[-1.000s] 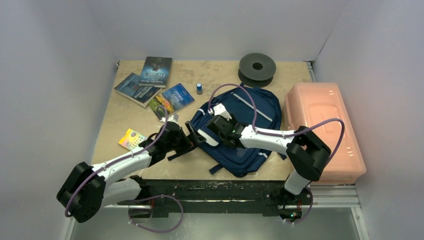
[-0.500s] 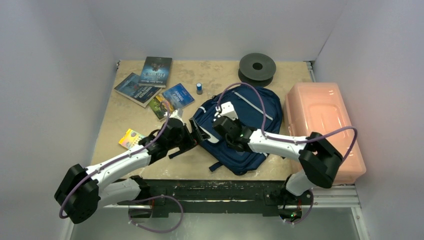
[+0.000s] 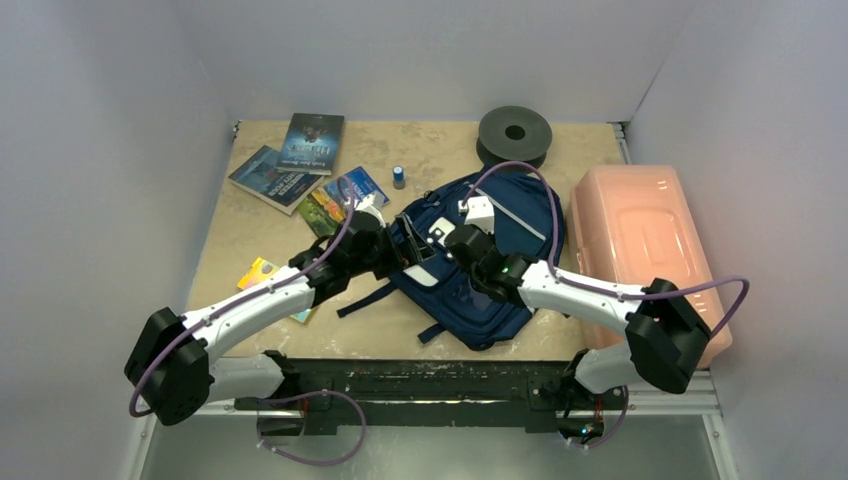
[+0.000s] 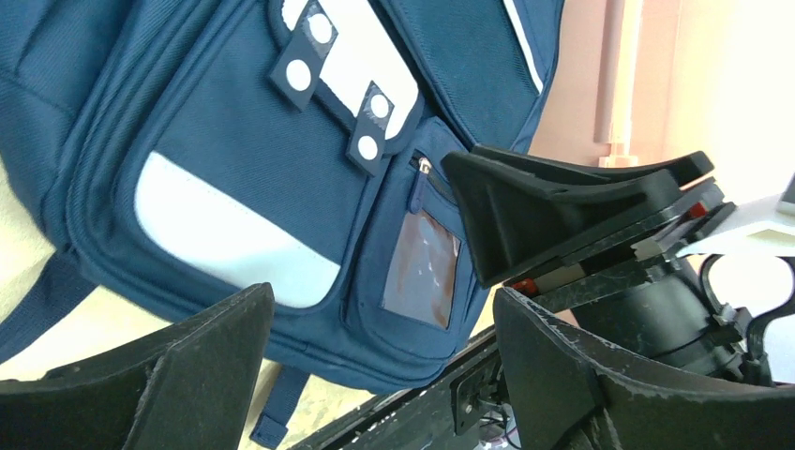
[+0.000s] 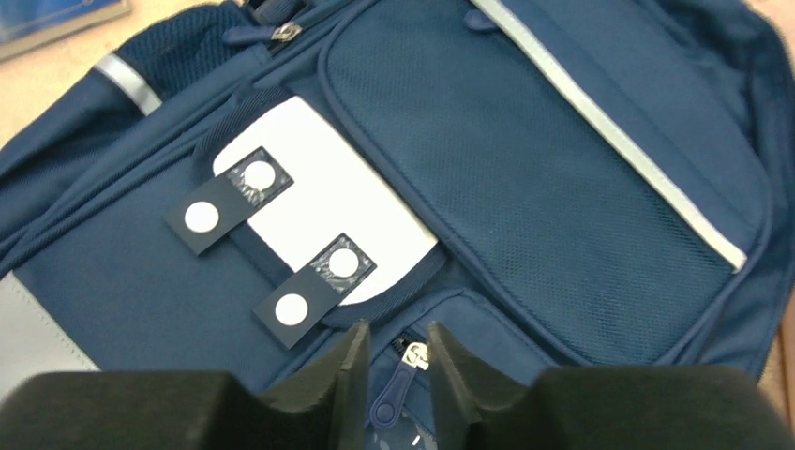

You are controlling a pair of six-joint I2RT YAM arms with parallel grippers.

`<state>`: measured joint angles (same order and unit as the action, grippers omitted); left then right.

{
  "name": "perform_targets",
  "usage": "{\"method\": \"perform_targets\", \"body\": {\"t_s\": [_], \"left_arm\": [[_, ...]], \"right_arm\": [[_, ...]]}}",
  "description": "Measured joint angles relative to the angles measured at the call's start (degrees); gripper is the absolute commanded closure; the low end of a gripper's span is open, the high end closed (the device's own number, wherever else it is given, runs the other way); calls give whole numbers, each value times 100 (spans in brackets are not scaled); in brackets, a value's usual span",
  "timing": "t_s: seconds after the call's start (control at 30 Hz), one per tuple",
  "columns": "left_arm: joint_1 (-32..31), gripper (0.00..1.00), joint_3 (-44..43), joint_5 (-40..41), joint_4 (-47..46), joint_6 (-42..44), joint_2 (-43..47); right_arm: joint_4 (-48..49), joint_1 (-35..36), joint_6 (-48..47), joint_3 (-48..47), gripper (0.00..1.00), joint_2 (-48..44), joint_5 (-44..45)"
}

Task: Pack the student bag
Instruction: Unzip the student bag at the center of the board.

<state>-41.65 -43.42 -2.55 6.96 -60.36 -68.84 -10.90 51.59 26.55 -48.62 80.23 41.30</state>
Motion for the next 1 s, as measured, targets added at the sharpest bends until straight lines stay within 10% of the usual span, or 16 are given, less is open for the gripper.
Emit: {"method": "perform_targets", "body": {"t_s": [0.37,0.9,1.0], "left_arm": [[0,13,-1014,-673,22,457,-1191],[2,23,-695,-901,-636,269,-2059],[13,25,-575,-876,-800,234,-2065]], "right_arm": [[-122,-1036,656,409,63,-549,-1965],[-444,-997,962,352,69,26,-2181],[-448,-988,887,348,88,127,-2127]]}}
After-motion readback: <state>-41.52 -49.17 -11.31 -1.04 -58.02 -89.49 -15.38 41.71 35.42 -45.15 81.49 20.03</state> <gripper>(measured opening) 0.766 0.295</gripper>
